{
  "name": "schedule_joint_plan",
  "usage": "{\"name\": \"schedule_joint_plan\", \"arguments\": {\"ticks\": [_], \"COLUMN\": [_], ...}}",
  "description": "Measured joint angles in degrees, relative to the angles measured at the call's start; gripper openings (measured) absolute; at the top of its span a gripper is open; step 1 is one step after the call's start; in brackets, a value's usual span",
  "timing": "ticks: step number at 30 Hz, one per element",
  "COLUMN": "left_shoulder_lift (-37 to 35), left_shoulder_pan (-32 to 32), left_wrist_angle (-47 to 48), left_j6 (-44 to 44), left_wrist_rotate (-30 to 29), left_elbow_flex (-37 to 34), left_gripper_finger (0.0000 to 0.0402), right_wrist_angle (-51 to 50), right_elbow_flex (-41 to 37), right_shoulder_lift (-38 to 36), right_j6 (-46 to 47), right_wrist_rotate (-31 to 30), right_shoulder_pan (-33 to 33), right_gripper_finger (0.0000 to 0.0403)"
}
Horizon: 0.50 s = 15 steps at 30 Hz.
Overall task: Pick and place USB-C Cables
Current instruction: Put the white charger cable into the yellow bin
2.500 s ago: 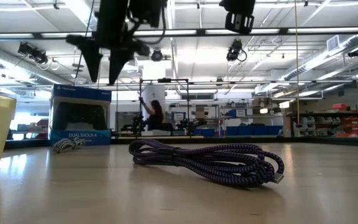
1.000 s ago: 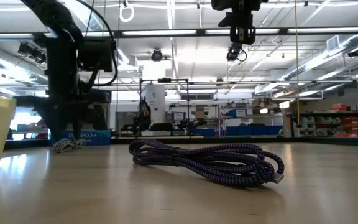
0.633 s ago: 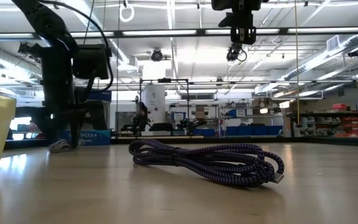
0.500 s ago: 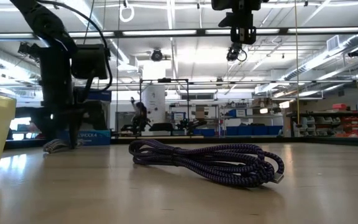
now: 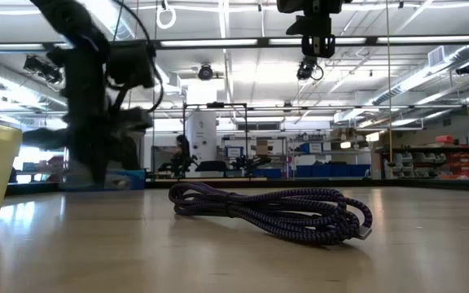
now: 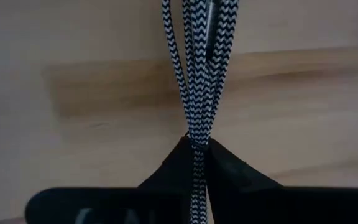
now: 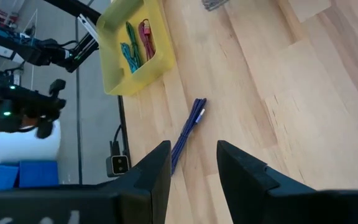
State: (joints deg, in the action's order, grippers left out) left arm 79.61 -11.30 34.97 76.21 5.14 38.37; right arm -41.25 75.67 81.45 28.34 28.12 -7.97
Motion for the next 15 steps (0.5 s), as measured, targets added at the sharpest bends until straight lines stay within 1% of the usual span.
{"name": "schedule_joint_plan", "arguments": {"ticks": [3,6,9,15], "left_shoulder_lift": [0.0,0.0,-0.1,-0.1], "left_shoulder_pan": [1.2,3.4,6.0,14.8], "left_wrist_angle": [2.9,9.2,16.1,28.9], "left_j6": [-3.0,-6.7,-10.2,-11.3], "left_wrist_rotate": [-0.1,0.0,-2.1,-4.9], "left_elbow_flex": [5.2,11.7,19.3,33.8], "left_gripper_finger": [0.0027,0.0027,0.0027,0.0028], "right_wrist_angle": [0.0,-0.1,-0.3,-2.9], "right_elbow_flex": [0.0,0.0,0.0,0.0], "right_shoulder_lift": [0.0,0.0,0.0,0.0], "right_j6": [-1.4,-2.9,-4.4,-8.0], "right_wrist_rotate": [0.0,0.0,0.1,0.5], "right_shoulder_pan": [0.0,0.0,0.0,0.0], "right_gripper_finger": [0.0135,0.0135,0.0135,0.0135]}}
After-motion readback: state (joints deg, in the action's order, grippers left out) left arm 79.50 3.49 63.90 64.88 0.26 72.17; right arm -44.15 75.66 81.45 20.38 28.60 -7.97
